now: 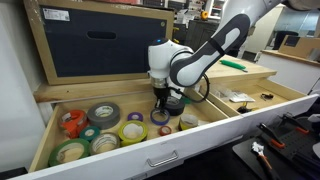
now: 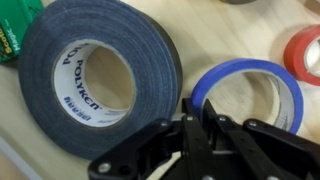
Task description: Pick the blue masking tape and put in into the upper open drawer to the left
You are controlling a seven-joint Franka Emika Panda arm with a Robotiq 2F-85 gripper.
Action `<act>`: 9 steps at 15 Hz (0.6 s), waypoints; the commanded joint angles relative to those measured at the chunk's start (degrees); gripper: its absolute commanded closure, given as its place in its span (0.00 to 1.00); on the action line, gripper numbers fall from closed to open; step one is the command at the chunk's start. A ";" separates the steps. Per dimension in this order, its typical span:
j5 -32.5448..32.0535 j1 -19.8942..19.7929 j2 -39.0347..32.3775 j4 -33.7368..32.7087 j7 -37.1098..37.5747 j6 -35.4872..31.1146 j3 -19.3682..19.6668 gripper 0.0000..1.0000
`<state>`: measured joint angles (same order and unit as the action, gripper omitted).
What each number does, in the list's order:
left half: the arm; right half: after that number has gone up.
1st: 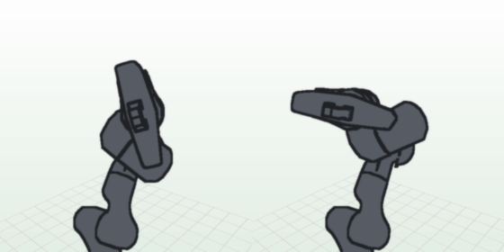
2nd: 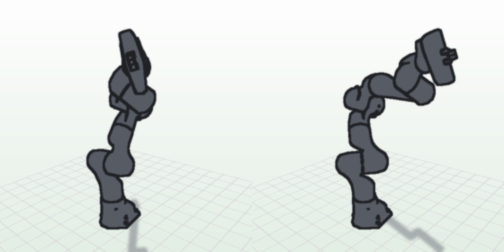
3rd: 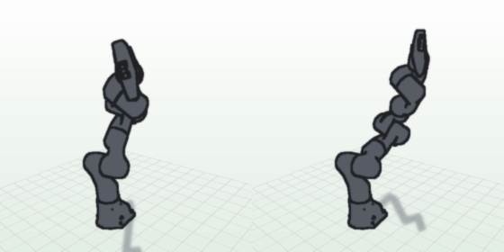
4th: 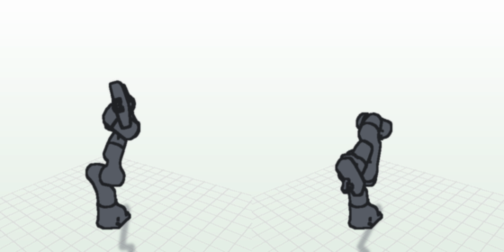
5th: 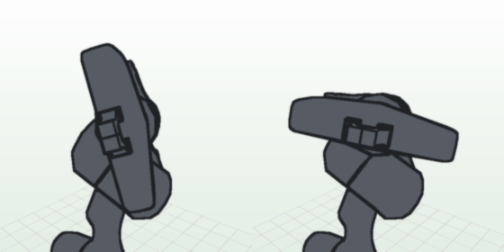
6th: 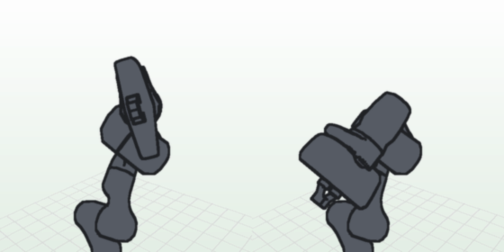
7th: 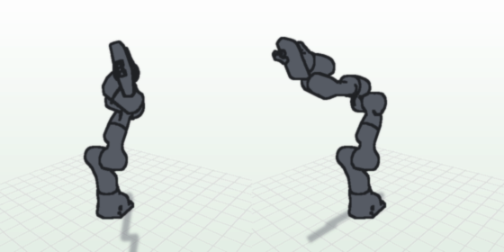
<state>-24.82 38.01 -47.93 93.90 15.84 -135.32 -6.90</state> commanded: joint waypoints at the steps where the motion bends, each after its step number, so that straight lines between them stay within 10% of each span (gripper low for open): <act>1: 1.02 1.20 -0.47 -1.84 -1.24 1.83 0.78 0.62; 9: 1.28 3.01 2.92 -0.94 -5.60 1.99 -1.07 0.03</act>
<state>-24.82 40.56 -47.58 92.55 13.67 -135.09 -7.12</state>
